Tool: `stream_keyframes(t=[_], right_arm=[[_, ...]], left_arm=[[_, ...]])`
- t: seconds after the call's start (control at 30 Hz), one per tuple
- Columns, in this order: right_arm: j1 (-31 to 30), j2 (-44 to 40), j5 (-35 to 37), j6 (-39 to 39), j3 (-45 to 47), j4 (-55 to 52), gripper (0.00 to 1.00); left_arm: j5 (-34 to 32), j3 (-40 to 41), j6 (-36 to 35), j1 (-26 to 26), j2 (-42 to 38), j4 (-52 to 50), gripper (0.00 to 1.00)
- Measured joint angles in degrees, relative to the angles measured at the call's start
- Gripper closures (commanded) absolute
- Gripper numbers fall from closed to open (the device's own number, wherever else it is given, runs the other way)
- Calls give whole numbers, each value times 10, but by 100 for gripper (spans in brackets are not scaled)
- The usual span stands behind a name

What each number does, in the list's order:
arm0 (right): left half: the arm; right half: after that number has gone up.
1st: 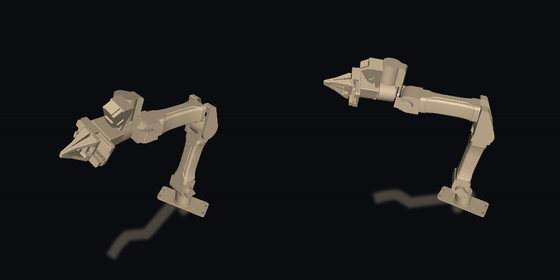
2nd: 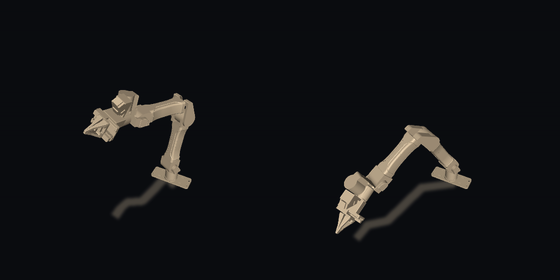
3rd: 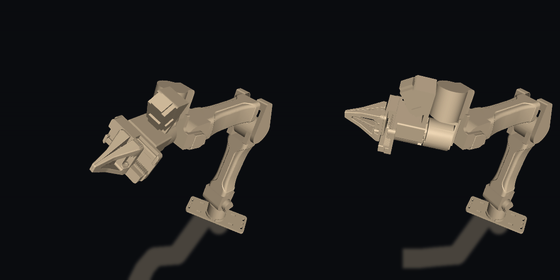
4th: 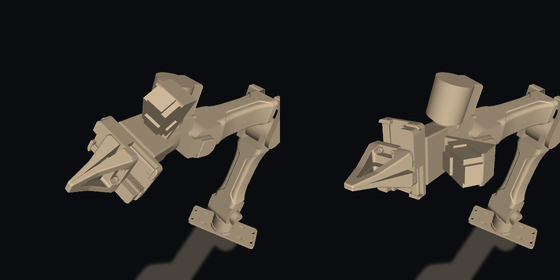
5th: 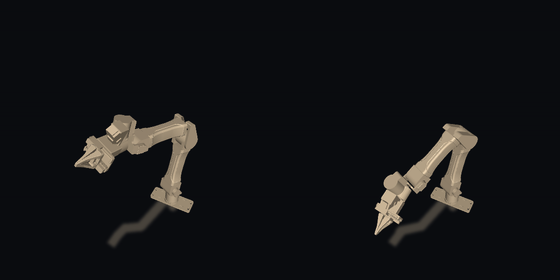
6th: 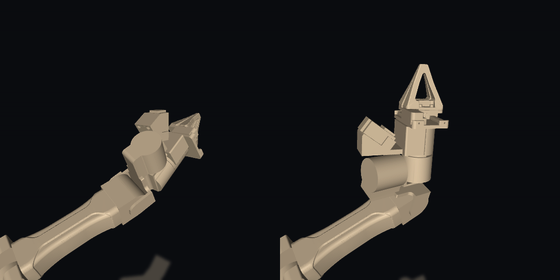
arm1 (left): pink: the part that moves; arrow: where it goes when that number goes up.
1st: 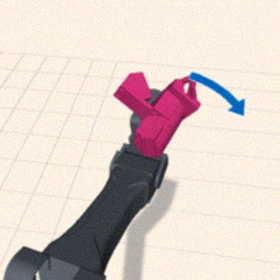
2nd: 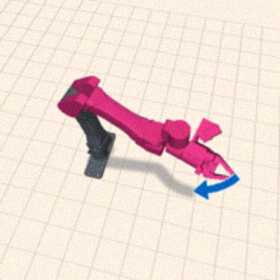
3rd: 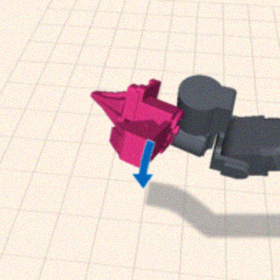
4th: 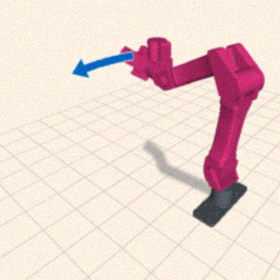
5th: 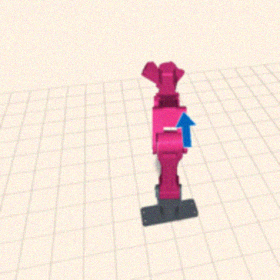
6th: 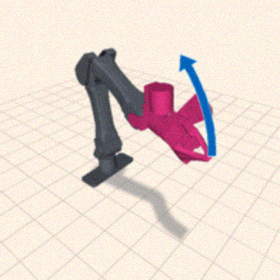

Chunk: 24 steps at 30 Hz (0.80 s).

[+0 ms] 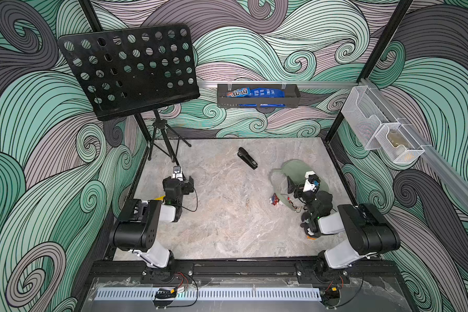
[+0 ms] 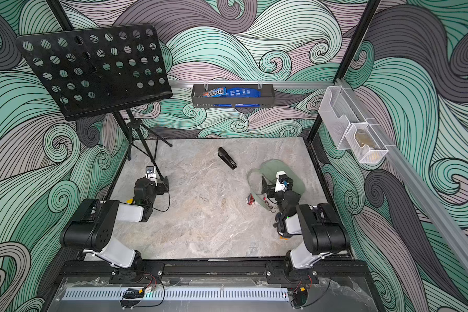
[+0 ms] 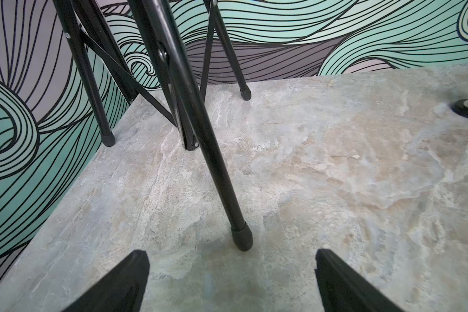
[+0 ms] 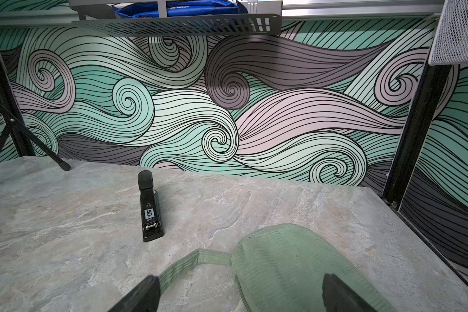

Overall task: Remove the decoration from the bag
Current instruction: Pick up the bag from the center of the board.

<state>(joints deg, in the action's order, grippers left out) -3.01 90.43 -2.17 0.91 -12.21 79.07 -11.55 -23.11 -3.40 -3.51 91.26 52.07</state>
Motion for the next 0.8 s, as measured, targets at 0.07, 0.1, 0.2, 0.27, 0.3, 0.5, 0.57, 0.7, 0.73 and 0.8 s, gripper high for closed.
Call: stream_keyframes(t=[0.07,0.1,0.2,0.27,0.3,0.5,0.57,0.7,0.73,0.8], right_arm=[[3,0,-5,0,2,3,1],[4,0,-9,0,3,5,1],[4,0,-14,0,3,4,1],[4,0,-15,0,3,4,1],[4,0,-16,0,3,4,1],[4,0,-19,0,3,4,1],[3,0,-11,-1,3,3,1],[-3,-53,18,-3,-2,-61,1],[-5,-77,26,-6,-10,-92,1],[-7,-134,47,-41,-50,-180,1]], left_arm=[[0,0,0,0,0,0,1],[0,0,0,0,0,0,1],[0,0,0,0,0,0,1],[0,0,0,0,0,0,1],[0,0,0,0,0,0,1],[0,0,0,0,0,0,1],[0,2,0,0,-3,0,1],[-14,12,-1,-6,-61,-41,1],[-26,11,0,-13,-91,-64,1],[-61,0,18,-33,-152,-117,1]])
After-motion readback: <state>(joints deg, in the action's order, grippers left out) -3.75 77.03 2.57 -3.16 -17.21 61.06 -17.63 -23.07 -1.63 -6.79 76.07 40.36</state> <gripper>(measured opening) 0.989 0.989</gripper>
